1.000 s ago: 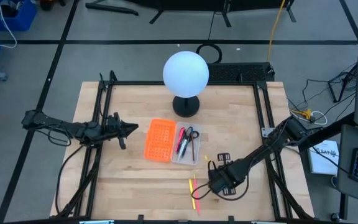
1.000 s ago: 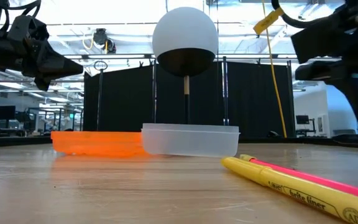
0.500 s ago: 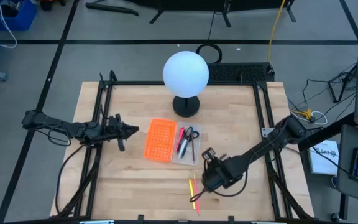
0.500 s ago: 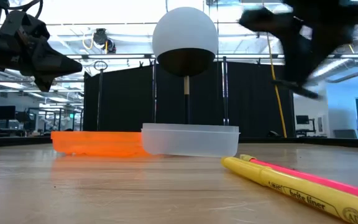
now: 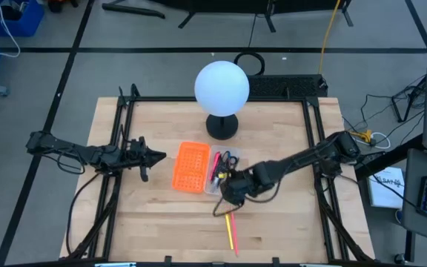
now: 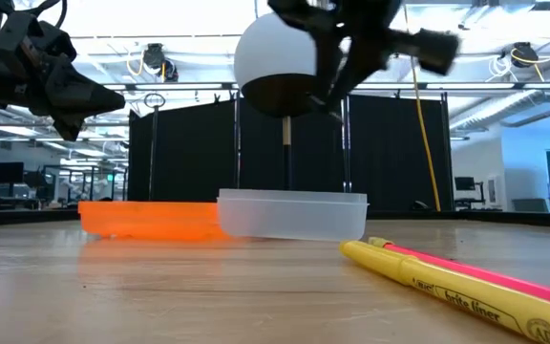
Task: Pick & place school supplies into a supply box
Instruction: Put the black pen into the supply box
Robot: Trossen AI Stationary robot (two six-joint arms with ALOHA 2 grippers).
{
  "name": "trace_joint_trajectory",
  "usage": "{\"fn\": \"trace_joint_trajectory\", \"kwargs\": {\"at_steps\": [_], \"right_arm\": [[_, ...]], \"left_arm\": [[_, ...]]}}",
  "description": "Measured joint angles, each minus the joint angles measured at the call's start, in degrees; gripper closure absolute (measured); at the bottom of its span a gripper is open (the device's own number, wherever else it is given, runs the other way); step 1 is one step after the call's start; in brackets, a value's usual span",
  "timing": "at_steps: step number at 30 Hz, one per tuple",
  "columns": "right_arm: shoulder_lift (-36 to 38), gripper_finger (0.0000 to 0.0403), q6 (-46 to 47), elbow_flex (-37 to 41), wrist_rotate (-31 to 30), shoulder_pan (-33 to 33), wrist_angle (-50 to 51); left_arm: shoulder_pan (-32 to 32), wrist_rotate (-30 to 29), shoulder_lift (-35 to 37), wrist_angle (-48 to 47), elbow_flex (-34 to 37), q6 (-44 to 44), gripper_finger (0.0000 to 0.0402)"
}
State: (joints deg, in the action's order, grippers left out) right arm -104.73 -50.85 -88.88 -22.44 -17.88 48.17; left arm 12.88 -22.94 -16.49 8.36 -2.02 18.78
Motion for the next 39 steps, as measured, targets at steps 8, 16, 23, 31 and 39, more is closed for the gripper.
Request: {"fn": "trace_joint_trajectory", "kwargs": {"at_steps": [8,16,23,31,39], "right_arm": [[-0.37,0.0383,-12.32,0.26,6.94,7.37,-9.87],[-3.99,0.0382,-14.49,1.75,21.02,11.77,-14.15],[-9.95,0.0382,-17.54,2.26,23.69,12.88,-14.66],[-13.15,0.0381,-19.33,2.19,23.74,14.89,-13.16],[-12.53,0.034,-15.8,3.07,20.47,14.62,-14.65]], "left_arm": [[0.0,-0.14,0.0,0.28,0.0,-3.55,0.0366],[-0.02,-3.1,0.02,0.22,0.0,-7.29,0.0366],[-0.02,-3.09,0.02,0.63,0.0,-12.1,0.0366],[-0.05,-3.08,0.0,0.79,0.0,-12.25,0.0366],[-0.07,-2.72,0.0,0.26,0.0,-10.93,0.0366]]}}
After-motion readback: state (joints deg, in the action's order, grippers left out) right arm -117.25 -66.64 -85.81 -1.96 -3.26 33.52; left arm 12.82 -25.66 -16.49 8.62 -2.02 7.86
